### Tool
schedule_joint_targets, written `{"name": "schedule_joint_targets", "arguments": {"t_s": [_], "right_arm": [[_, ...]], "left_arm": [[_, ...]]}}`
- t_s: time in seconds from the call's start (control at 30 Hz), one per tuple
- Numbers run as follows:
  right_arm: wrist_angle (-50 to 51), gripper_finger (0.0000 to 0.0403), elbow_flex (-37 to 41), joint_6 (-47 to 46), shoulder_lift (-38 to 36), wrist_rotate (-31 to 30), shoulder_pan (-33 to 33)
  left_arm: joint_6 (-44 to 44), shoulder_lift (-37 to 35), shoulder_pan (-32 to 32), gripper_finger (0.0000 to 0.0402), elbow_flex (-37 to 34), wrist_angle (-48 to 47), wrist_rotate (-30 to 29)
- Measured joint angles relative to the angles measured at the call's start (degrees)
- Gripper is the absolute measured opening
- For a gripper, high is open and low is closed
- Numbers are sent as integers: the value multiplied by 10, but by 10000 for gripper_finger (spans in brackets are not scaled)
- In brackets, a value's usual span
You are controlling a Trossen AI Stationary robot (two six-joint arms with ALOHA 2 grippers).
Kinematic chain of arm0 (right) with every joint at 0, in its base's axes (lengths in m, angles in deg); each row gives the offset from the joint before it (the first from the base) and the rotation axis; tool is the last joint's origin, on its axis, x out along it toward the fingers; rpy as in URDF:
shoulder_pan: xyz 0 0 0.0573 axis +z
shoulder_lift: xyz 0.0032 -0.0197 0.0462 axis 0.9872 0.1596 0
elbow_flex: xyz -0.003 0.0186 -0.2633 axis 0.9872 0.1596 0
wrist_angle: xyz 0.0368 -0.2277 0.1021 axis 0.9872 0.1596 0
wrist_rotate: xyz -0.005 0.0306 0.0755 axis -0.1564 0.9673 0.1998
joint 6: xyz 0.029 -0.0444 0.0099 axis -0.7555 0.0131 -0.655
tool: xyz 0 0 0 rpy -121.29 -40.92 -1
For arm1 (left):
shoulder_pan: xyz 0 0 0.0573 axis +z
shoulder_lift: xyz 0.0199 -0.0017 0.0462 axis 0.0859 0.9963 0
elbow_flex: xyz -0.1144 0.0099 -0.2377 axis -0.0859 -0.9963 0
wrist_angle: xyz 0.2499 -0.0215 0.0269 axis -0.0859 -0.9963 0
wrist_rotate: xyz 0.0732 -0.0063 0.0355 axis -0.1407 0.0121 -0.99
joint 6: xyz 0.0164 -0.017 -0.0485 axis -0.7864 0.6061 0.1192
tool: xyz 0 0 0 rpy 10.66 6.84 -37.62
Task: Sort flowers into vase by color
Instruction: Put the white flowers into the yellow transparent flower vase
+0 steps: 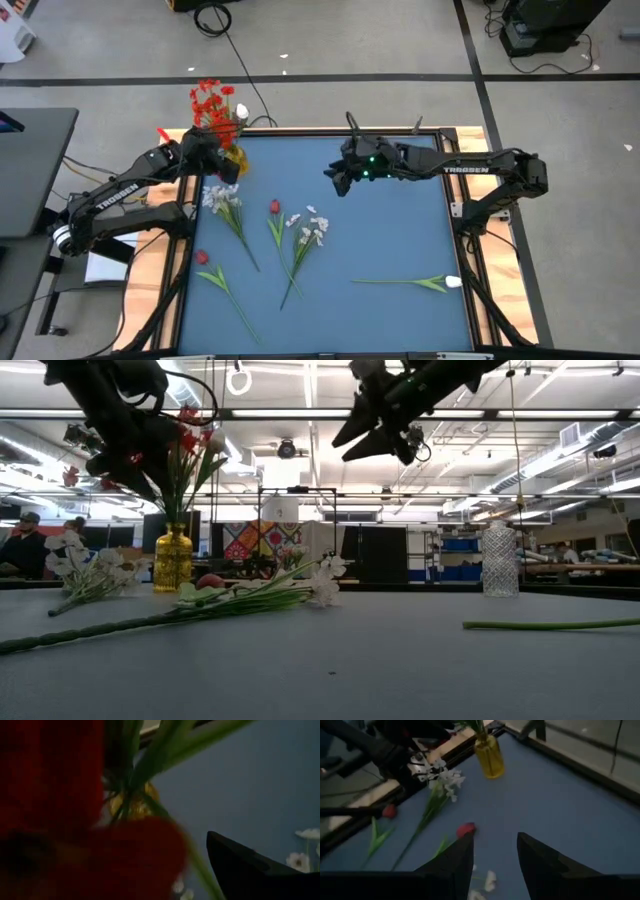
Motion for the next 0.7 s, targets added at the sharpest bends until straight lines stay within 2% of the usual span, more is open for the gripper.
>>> {"name": "schedule_joint_targets", "arguments": {"t_s": [0.13, 0.3, 0.7], "right_arm": [[-22, 160, 16, -66, 13, 10, 16], [-40, 160, 16, -74, 25, 10, 33], [-74, 160, 15, -83, 25, 25, 50]], "left_arm": [[-13, 1, -3, 231, 11, -61, -1], [-12, -3, -7, 231, 14, -101, -2], [24, -1, -29, 231, 14, -73, -12]]}}
